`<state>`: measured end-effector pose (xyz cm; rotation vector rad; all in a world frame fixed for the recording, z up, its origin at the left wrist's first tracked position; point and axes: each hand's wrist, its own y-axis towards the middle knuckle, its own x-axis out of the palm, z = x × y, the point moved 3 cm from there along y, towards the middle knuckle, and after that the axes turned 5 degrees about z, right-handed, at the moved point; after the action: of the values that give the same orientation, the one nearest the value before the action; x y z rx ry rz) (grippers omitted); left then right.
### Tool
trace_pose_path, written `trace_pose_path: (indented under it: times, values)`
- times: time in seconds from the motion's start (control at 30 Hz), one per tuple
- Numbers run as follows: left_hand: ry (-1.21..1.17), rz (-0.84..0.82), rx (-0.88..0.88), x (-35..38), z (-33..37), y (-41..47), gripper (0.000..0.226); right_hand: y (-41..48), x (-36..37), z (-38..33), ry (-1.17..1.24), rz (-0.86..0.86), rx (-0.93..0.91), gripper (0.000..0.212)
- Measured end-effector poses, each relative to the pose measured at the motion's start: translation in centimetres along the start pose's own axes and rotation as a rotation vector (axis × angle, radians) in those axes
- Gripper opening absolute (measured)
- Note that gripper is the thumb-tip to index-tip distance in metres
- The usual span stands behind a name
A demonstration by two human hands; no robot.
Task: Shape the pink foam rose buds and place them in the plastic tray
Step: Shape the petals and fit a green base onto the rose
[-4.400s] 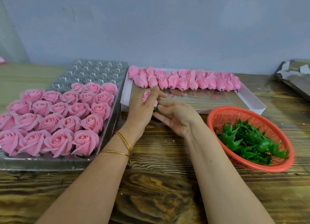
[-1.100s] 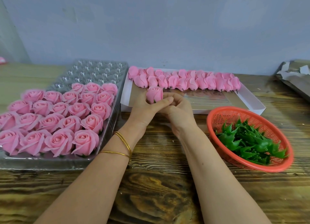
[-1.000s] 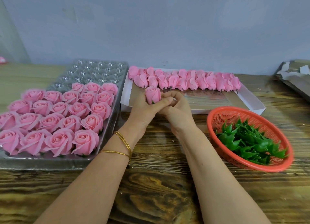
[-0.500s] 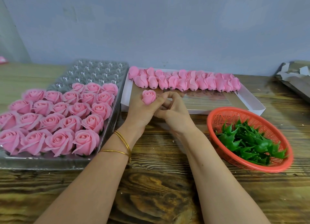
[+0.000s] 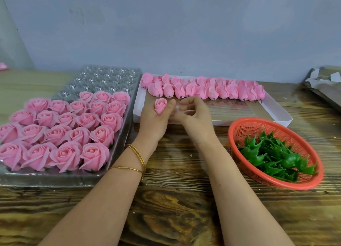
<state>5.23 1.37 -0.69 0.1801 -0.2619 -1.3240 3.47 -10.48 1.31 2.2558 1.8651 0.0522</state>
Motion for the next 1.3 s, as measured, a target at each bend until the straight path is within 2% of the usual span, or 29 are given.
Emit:
trace_pose_path:
  times: [0.07, 0.23, 0.37, 0.47, 0.53, 0.7, 0.8, 0.97, 1.13, 1.3]
  values:
    - [0.048, -0.044, 0.004, 0.1, 0.1, -0.2, 0.017, 0.1, -0.4, -0.4, 0.088, 0.045, -0.015, 0.02]
    - [0.194, -0.126, 0.061, 1.0, 0.8, -0.9, 0.031, 0.3, -0.6, -0.8, 0.237, 0.064, -0.063, 0.015]
    - [0.232, -0.156, 0.099, 1.4, 0.9, -1.2, 0.016, 0.2, -0.2, -1.0, 0.238, 0.015, -0.111, 0.018]
    - [0.325, -0.207, 0.09, 1.6, 0.9, -1.3, 0.023, 0.1, 0.2, -1.2, 0.204, -0.009, -0.146, 0.022]
    - [0.387, -0.228, 0.076, 1.8, 0.7, -1.2, 0.012, -0.1, 0.4, -1.3, 0.175, -0.025, -0.18, 0.026]
    - [0.446, -0.2, 0.086, 1.7, 0.5, -1.2, 0.008, -0.3, 1.1, -1.1, 0.143, -0.069, -0.22, 0.049]
    - [0.451, -0.176, 0.106, 1.7, 0.4, -1.1, 0.004, -0.4, 1.3, -0.9, 0.14, -0.069, -0.207, 0.047]
    - [0.362, -0.112, 0.128, 1.5, 0.1, -1.0, 0.032, -0.5, 1.6, -0.5, 0.037, -0.136, -0.23, 0.044]
    - [0.302, -0.048, 0.121, 1.7, -0.2, -0.6, 0.024, -0.9, 1.7, -0.5, -0.093, -0.235, -0.287, 0.041]
    - [0.422, -0.04, 0.214, 1.2, -0.3, -0.3, 0.028, -1.2, 1.3, -0.8, -0.178, -0.307, -0.312, 0.034]
